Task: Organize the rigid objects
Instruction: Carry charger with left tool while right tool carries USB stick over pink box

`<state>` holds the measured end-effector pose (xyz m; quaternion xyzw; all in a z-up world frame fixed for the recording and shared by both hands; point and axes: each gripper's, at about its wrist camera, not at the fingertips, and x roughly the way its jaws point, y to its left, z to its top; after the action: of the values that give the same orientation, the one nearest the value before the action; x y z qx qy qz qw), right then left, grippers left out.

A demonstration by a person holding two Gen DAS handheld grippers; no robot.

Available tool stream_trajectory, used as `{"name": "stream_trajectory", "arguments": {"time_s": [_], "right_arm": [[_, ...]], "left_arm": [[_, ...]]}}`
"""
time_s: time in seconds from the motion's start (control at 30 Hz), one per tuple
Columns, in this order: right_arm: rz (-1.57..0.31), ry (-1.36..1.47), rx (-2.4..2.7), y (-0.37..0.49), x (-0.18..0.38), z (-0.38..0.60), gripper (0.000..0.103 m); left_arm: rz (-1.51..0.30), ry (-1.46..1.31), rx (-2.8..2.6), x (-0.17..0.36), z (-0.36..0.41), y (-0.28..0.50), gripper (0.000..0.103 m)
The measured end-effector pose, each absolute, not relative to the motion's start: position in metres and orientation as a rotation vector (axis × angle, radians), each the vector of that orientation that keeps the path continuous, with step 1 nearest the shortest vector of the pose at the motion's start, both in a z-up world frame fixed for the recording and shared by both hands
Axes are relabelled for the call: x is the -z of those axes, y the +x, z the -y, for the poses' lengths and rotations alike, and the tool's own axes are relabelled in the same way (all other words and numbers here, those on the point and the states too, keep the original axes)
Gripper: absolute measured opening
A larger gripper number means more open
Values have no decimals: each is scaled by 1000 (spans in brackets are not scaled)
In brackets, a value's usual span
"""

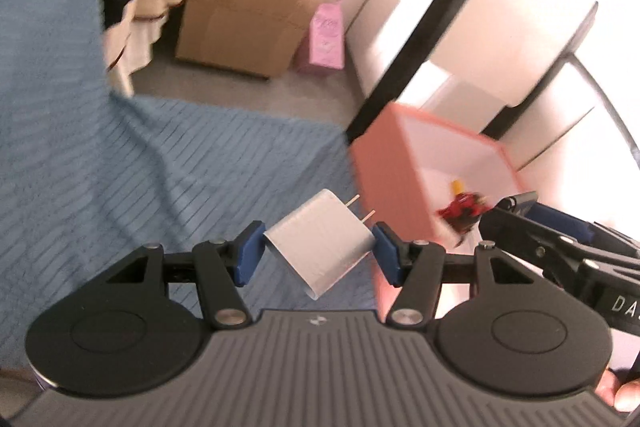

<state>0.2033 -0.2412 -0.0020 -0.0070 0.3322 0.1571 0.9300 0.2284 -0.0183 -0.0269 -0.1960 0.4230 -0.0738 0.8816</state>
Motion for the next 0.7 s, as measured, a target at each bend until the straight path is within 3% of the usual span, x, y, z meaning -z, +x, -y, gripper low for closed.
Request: {"name": "stream_trajectory", "arguments": {"time_s": [0.33, 0.7], "right_arm": [[-620, 24, -249, 213, -45, 309, 85], [-709, 69, -137, 230, -1, 388, 85]], "left_arm": [[-850, -384, 234, -34, 95, 259, 64], [-938, -330, 299, 10, 193, 296, 64]]}}
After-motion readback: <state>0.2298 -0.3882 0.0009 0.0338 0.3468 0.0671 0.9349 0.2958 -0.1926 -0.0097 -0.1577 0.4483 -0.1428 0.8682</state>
